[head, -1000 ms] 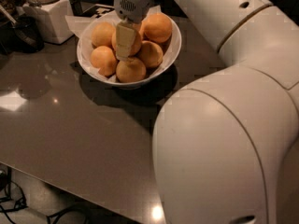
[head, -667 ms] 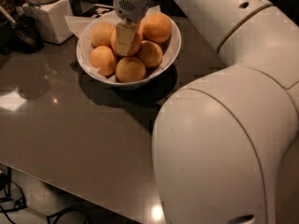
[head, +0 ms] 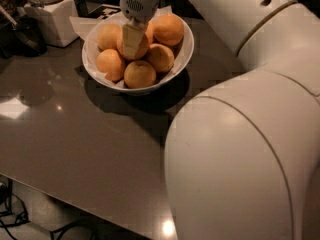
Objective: Pick orange from white bowl
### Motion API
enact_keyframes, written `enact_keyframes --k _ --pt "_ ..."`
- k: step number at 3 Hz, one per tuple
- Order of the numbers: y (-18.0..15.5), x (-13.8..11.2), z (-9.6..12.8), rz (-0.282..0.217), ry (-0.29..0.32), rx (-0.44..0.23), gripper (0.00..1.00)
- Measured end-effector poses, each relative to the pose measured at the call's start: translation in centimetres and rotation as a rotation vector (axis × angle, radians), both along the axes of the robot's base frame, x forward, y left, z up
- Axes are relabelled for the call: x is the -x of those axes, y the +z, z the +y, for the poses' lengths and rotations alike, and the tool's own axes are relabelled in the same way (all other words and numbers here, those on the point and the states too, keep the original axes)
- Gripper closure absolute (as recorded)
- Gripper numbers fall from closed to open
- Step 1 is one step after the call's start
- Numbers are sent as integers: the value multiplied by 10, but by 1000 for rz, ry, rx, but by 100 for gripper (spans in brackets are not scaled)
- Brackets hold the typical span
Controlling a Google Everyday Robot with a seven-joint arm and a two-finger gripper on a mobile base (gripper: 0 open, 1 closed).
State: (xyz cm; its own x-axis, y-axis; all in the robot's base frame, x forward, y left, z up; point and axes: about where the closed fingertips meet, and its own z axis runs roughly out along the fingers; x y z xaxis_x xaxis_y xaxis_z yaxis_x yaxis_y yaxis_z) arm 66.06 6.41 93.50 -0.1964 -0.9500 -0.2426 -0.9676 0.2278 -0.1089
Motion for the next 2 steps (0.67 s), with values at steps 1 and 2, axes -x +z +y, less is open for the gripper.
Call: enact_keyframes --k 1,2 --pt "20 19 -4 -74 72 -68 100" --pt "38 42 -9 -119 135 -124 100"
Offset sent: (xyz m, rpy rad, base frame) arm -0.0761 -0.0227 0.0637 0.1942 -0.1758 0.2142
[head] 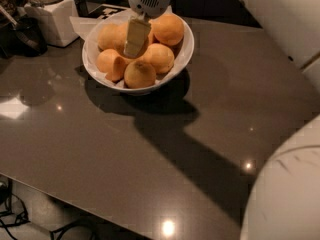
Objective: Pick orange from white bowl
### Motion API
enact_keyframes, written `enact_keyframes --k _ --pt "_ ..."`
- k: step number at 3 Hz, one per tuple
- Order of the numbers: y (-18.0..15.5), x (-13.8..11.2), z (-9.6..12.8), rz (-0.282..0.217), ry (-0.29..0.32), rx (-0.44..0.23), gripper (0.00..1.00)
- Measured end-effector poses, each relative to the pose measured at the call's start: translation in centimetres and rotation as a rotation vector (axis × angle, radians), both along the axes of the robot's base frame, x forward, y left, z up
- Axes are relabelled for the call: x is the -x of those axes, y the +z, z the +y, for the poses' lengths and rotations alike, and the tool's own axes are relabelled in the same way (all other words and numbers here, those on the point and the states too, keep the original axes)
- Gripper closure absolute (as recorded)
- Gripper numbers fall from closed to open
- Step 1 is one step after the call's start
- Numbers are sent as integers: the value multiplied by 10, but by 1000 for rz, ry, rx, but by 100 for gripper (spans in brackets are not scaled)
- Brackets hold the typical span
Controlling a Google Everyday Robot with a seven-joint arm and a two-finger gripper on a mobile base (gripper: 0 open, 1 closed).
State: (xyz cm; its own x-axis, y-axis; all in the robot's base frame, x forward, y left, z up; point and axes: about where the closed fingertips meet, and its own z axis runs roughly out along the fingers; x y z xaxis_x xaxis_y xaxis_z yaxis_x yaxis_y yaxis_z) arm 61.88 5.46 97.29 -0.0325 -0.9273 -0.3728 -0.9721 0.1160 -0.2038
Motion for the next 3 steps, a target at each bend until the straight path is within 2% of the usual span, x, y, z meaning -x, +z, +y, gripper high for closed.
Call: enact_keyframes --k 2,3 --pt "11 13 -4 -25 14 -8 100" --pt "23 44 -18 -23 -15 -35 100"
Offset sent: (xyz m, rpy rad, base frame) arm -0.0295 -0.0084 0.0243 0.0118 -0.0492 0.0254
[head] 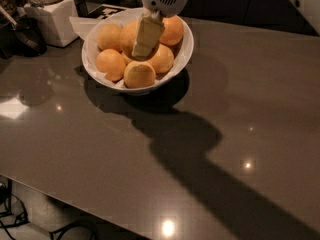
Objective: Pick orange from white bowl
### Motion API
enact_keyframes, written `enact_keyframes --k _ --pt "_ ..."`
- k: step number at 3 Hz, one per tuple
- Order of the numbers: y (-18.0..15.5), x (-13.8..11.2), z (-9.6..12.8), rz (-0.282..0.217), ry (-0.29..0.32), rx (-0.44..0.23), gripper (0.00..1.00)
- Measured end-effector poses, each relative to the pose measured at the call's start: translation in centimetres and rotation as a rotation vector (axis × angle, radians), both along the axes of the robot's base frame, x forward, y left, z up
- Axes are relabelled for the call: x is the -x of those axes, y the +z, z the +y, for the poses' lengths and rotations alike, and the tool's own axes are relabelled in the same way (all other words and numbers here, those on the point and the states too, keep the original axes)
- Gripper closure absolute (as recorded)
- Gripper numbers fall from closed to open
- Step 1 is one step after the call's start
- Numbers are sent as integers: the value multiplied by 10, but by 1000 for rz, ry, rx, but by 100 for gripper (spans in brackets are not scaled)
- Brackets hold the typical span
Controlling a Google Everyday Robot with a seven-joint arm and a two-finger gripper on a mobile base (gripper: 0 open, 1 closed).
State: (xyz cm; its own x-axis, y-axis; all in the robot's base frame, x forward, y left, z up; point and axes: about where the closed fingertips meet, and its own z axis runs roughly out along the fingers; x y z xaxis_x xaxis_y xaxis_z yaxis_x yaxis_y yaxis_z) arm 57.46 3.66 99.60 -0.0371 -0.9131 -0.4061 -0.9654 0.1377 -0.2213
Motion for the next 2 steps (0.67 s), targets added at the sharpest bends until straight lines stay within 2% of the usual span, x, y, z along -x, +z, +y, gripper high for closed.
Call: enact_keyframes --k 1,2 --pt "10 51 -28 28 -62 -37 100" --pt "10 52 -29 28 -63 -37 100"
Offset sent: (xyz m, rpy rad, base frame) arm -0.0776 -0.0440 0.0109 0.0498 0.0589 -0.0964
